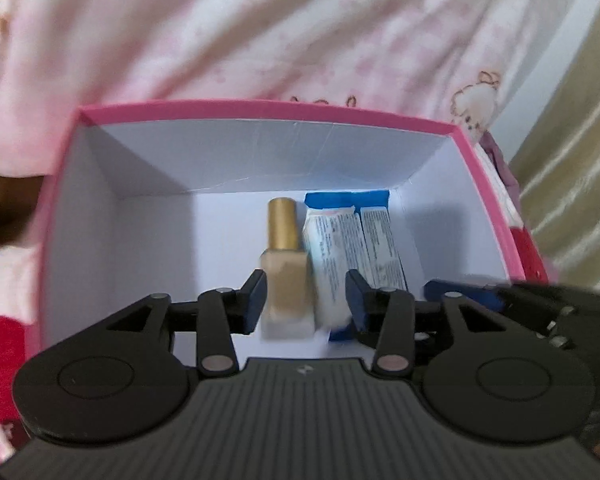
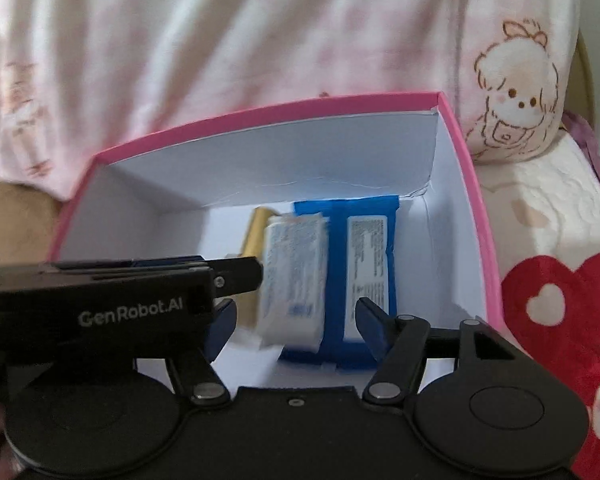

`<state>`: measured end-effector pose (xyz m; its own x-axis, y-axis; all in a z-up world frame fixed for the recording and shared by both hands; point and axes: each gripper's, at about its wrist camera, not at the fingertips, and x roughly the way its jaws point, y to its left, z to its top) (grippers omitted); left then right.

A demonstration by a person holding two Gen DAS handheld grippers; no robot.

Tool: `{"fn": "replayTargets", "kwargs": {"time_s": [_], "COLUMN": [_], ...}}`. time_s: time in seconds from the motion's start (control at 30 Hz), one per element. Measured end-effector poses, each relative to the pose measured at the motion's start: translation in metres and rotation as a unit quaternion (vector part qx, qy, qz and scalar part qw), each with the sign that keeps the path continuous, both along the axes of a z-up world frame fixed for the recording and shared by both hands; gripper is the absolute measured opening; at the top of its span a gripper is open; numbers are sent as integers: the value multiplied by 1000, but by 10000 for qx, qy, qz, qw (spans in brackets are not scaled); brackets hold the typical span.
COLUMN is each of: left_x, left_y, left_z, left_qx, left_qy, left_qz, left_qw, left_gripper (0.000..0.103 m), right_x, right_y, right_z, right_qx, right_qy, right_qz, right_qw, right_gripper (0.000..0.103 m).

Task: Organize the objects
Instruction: 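Lower the medicine box into the pink box beside the blue packet, then open both grippers and move them toward the green yarn ball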

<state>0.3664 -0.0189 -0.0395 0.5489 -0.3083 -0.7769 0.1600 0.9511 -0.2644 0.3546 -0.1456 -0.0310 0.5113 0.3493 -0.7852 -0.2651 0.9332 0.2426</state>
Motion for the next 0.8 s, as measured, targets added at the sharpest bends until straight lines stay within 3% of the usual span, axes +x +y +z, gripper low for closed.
{"fn": "replayTargets", "kwargs": {"time_s": [0.17,0.37,0.63,0.8], "left_x": [-40,-79,-131,-166], "left_y": [14,13,-4,-13], "left_z": [30,77,131,143], "left_qx": [-147,-171,262,409], "left_qy": [11,-56,-159,-43], "left_qz": [-133,-500,-949,-1094], "left_qw": [9998,9986,9950,9931], "left_gripper": [51,52,61,68], "right_x": [-35,-75,-138,-179], "right_y": [2,-8,-29,-49], "right_z": [35,84,132,143], "right_qx": [-149,-237,-406,-385], "right_qy": [-285,-409,-605,-639], "right_qz": [626,914,1110,1284], "right_qw": [9975,9947,9912,9889], "right_gripper": [69,72,78,81]}}
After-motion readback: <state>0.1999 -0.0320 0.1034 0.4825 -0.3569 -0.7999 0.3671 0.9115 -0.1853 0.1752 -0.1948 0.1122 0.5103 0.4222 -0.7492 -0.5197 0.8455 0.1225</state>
